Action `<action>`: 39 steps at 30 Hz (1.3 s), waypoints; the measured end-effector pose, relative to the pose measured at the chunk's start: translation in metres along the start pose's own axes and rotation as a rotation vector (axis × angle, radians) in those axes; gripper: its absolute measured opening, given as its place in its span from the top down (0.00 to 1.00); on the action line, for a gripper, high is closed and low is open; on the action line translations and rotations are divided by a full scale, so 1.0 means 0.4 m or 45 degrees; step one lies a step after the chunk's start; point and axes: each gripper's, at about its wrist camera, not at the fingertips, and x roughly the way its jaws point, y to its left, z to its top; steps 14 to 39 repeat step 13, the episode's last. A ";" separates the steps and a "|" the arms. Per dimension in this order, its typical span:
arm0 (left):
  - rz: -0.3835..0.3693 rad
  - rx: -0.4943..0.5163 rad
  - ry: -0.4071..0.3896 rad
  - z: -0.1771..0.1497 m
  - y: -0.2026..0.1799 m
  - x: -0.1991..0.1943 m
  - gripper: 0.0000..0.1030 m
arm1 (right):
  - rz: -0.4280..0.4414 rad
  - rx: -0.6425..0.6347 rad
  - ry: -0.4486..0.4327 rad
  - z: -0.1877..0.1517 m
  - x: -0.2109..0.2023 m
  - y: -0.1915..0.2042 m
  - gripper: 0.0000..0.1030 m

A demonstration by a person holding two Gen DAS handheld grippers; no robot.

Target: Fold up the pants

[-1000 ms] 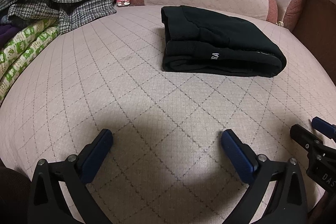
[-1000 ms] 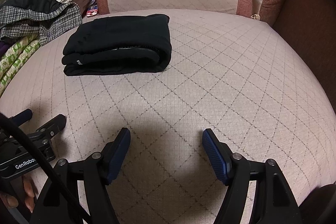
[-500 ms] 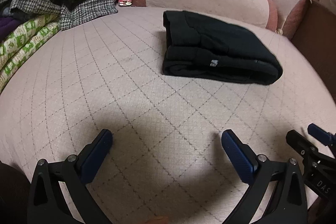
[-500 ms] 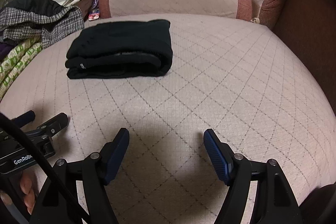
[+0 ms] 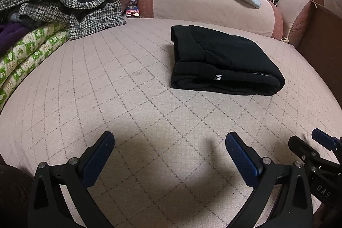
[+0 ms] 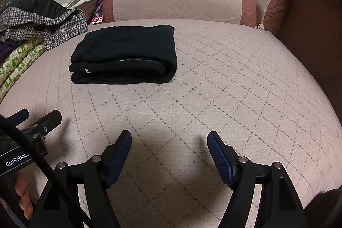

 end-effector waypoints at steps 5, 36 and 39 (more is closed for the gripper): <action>-0.008 -0.001 0.010 -0.003 -0.004 0.001 0.00 | -0.001 -0.018 -0.010 -0.001 -0.004 0.008 0.24; -0.005 0.018 -0.009 0.000 -0.008 -0.011 0.00 | 0.018 -0.073 -0.032 0.016 -0.011 0.042 0.24; -0.005 0.018 -0.009 0.000 -0.008 -0.011 0.00 | 0.018 -0.073 -0.032 0.016 -0.011 0.042 0.24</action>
